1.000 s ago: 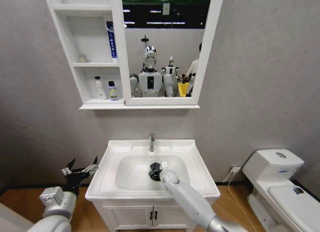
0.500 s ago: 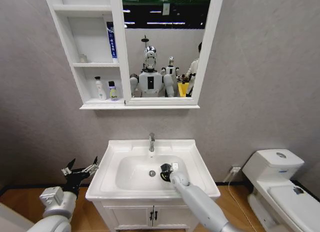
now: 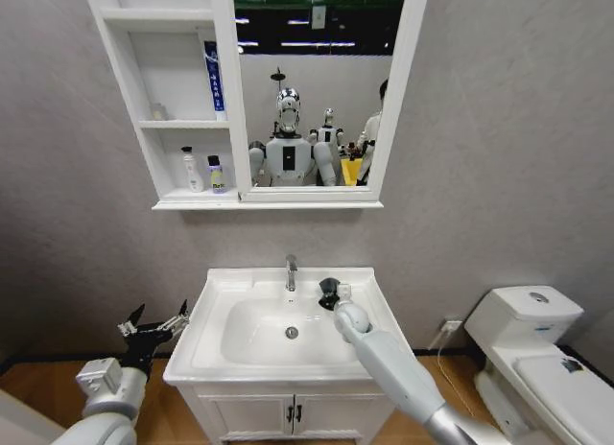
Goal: Move facial cleanser and shampoo from washbasin to cabinet, then wipe washbasin with towel.
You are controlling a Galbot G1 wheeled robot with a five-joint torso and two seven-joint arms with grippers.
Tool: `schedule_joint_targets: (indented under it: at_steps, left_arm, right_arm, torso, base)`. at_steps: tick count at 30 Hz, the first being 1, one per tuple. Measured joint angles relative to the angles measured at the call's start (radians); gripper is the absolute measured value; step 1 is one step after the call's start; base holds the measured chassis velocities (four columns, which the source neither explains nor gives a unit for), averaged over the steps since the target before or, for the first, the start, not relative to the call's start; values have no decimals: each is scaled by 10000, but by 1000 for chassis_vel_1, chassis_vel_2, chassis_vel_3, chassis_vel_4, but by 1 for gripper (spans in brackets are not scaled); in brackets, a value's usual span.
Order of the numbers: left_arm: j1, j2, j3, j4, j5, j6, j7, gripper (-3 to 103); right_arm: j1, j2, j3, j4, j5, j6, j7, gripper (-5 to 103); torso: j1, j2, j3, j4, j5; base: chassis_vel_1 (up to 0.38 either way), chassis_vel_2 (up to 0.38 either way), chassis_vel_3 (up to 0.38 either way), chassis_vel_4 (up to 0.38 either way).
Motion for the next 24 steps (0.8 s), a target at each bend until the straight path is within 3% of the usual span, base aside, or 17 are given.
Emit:
schedule_joint_targets:
  at_steps: [2, 4, 8, 12, 14, 16, 19, 23, 24]
  left_arm:
    - [0, 0, 0, 0, 0, 0, 0, 100]
    - [0, 0, 0, 0, 0, 0, 0, 100]
    - [0, 0, 0, 0, 0, 0, -1, 100]
    - [0, 0, 0, 0, 0, 0, -1, 100]
    - [0, 0, 0, 0, 0, 0, -1, 100]
    - [0, 0, 0, 0, 0, 0, -1, 100]
    - [0, 0, 0, 1, 0, 0, -1, 100]
    - [0, 0, 0, 0, 0, 0, 0, 100]
    - [0, 0, 0, 0, 0, 0, 0, 100]
  right_arm:
    - [7, -136, 86, 63, -141, -17, -7, 3]
    - [-163, -988, 528, 206, -779, 9, -336, 3]
    - [-433, -1339, 760, 187, -930, 130, -574, 3]
    - [-949, -1658, 1020, -52, -918, 816, -1650, 1]
    - [-978, -1650, 1026, -77, -918, 931, -1737, 4]
    - [-1081, -1620, 1079, -94, -921, 1159, -1965, 15]
    - [-1089, -1618, 1104, -138, -942, 1276, -2031, 20]
    - [-1085, -1681, 1264, -276, -968, 1432, -2338, 41]
    - [-1085, -1681, 1264, -276, -968, 1432, -2338, 41]
  torso:
    - [0, 0, -1, 0, -2]
    - [0, 0, -1, -8, -3]
    - [0, 0, -1, -9, 0]
    - [-1, 0, -1, -6, 1]
    - [0, 1, -1, -3, 0]
    - [-1, 0, -1, -2, 0]
    - [-1, 0, -1, -3, -2]
    - [-1, 0, -1, -3, -3]
    - [-1, 0, -1, -3, -3]
  base:
    - [0, 0, 0, 0]
    - [0, 0, 0, 0]
    - [0, 0, 0, 0]
    - [0, 0, 0, 0]
    - [0, 0, 0, 0]
    - [0, 0, 0, 0]
    - [0, 0, 0, 0]
    - [0, 0, 0, 0]
    - [0, 0, 0, 0]
